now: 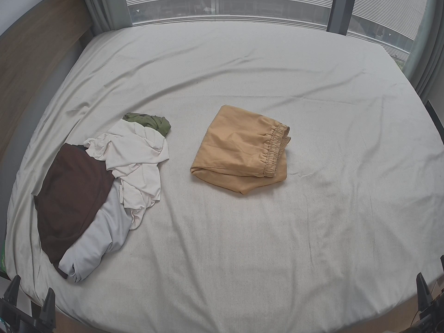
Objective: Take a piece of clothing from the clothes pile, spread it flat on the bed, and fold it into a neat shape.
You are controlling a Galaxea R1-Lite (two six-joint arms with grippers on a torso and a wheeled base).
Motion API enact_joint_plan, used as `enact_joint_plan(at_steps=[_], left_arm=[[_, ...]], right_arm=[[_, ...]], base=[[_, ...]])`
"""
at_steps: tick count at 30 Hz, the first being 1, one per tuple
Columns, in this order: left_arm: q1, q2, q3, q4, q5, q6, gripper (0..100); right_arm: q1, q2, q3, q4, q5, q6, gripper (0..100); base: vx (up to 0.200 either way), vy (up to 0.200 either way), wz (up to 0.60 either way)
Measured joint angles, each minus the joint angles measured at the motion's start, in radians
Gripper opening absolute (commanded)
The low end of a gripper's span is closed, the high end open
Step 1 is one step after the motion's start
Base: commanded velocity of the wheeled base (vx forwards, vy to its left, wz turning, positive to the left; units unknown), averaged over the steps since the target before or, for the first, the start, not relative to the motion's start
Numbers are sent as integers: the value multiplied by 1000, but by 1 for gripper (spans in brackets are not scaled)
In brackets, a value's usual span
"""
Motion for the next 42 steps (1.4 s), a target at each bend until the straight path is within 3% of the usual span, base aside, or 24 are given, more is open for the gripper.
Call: enact_joint_plan(at_steps=[6,12,18,27,34,42], left_arm=[[-16,-2,0,0,-7,6,100],[-144,-3,0,-2,0,-9,100],[-189,-2,0,-2,9,-18,100],[-98,-34,0,-1,6,-6,100],[-101,-60,0,-1,7,-10,100],[-100,-66,0,-2,5,3,100]], right_arm=[[0,-2,0,0,11,5,100],[0,-2,0,-8,16,4,100],[-3,-2,0,-7,8,-24,100],[-3,-2,0,-10,-2,-18,100],[-2,-1,0,-15,6,-8,100],[-4,-1,0,-24,-2,-70,100]], base=[[0,0,0],[0,0,0],[0,0,0],[0,0,0],[0,0,0],[0,0,0]])
